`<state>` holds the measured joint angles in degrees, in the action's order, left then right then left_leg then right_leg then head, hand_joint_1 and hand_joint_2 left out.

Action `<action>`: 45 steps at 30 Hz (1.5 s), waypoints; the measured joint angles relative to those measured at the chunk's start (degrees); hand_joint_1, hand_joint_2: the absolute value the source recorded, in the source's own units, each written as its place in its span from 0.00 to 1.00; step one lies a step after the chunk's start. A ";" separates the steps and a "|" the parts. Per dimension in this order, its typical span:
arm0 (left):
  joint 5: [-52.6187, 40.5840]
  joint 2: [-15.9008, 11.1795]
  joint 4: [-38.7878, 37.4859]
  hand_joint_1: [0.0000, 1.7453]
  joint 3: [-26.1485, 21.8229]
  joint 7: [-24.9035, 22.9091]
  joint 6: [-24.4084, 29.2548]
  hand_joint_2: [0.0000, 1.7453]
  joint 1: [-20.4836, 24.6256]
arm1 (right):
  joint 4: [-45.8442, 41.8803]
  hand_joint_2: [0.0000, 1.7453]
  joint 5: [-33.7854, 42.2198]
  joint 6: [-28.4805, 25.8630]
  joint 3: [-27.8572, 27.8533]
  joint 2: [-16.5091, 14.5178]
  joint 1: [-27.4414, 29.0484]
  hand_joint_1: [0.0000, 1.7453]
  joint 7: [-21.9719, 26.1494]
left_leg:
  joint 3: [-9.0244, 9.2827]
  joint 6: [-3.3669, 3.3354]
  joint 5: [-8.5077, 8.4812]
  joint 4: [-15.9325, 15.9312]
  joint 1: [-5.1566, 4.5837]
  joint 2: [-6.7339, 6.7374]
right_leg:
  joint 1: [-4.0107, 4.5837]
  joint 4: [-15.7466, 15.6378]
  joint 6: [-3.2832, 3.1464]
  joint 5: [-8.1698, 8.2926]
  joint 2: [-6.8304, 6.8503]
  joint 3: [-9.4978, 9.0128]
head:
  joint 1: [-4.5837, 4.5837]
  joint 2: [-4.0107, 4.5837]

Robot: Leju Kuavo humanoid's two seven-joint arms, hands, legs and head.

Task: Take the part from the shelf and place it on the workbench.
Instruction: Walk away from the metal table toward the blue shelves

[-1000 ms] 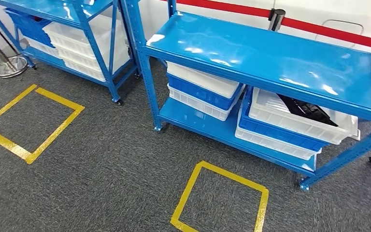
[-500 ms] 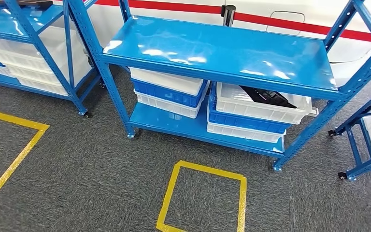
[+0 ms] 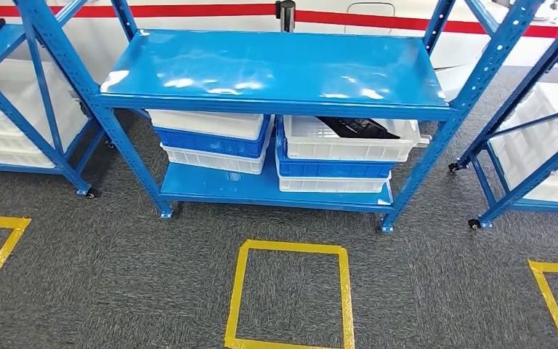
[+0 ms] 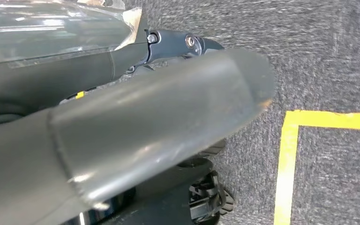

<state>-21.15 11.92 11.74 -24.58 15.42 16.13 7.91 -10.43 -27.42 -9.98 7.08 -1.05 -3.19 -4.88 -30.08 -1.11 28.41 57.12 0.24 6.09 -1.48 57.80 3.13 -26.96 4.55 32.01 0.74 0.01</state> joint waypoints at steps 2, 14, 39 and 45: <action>0.02 -0.01 0.01 0.00 0.04 -0.01 0.05 0.00 0.18 | 0.01 0.00 -0.32 -0.45 0.00 0.03 0.06 0.00 0.07 | 0.39 0.70 0.29 0.11 0.32 0.33 | -0.10 -0.02 -0.92 0.11 -0.99 0.07 | -0.25 -0.01; 0.17 -0.19 0.00 0.00 0.19 -0.50 0.60 0.00 0.25 | 0.00 0.00 -1.07 -2.56 0.00 -0.23 -0.04 0.00 -0.51 | 0.20 -0.11 0.15 -0.06 0.98 -3.24 | 1.08 0.15 -2.32 -0.11 -2.90 -0.04 | -0.61 -0.01; 4.94 -2.46 1.59 0.00 4.30 -4.14 -2.54 0.50 -2.71 | -1.45 0.00 2.80 0.39 -0.50 -0.29 1.80 0.00 -1.14 | 0.21 0.79 0.16 -0.05 0.45 -3.24 | 0.76 0.16 -2.27 -0.10 -2.88 -0.01 | -0.59 0.00; 9.51 -5.01 3.93 0.00 9.45 -7.29 -6.35 0.00 -6.53 | -3.98 0.00 9.73 3.03 -1.92 -0.07 4.53 0.00 0.45 | 0.19 0.79 0.24 -0.07 0.45 -3.23 | 0.77 0.16 -2.28 -0.12 -2.89 0.02 | -0.58 -0.01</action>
<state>-11.64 6.91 15.67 -15.13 8.13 9.78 1.38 -14.41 -17.69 -6.95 5.16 -1.12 1.34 -4.44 -29.88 -0.32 28.65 57.05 0.69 2.86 -0.71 57.97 0.85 -27.08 1.66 32.03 0.15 0.01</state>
